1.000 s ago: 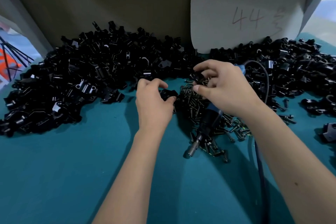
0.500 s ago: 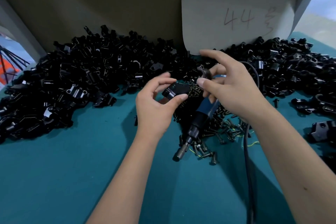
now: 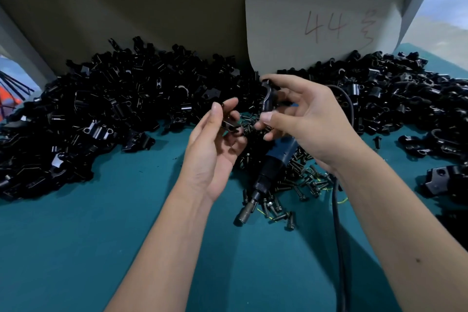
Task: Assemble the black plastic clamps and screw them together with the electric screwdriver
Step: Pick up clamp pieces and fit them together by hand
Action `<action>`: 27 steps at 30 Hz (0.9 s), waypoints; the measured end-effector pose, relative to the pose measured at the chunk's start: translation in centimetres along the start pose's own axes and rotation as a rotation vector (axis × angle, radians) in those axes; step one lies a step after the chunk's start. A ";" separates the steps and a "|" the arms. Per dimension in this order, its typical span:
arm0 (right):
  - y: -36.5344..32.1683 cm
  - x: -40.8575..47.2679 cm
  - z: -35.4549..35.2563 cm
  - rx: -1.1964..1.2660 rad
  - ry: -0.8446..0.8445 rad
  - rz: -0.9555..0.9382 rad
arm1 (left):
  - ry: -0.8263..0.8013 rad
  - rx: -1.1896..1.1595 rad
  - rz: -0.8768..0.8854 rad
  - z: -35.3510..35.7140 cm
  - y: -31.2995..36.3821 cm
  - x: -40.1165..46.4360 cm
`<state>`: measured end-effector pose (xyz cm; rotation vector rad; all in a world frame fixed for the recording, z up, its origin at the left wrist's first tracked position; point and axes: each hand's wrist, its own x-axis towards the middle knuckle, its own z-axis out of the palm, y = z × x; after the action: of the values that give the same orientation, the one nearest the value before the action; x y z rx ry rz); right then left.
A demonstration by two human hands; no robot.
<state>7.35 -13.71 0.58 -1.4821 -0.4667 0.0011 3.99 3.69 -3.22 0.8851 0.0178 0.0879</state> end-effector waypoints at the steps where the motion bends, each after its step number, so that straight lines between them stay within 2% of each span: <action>1: 0.0 0.0 0.0 -0.032 0.004 -0.002 | -0.010 0.010 -0.002 0.0 -0.1 -0.1; 4: 0.3 0.1 -0.2 -0.080 0.012 -0.015 | -0.024 0.057 0.015 0.1 -0.4 -0.2; 9: 0.3 0.1 -0.3 -0.126 0.004 -0.001 | 0.014 0.385 0.142 0.5 -1.1 -0.2; 12: 0.1 -0.3 0.5 -0.155 0.085 -0.014 | -0.019 0.487 0.173 1.1 -1.4 -0.6; 16: 0.0 -0.5 1.6 -0.545 0.264 -0.167 | -0.043 0.668 0.290 1.4 -2.0 -0.6; 18: 0.1 -0.7 2.2 -0.633 0.308 -0.194 | -0.006 0.631 0.312 1.5 -2.2 -0.7; 24: 0.2 -0.4 2.4 -0.546 0.446 -0.189 | 0.044 0.455 0.318 1.4 -1.7 -0.6; 27: 0.3 -0.1 1.8 -0.167 0.399 -0.072 | 0.071 0.319 0.214 1.5 -1.6 -0.4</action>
<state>6.81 -11.96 0.29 -1.5798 -0.1981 -0.3913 3.81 1.50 -3.55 1.2010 0.0039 0.3231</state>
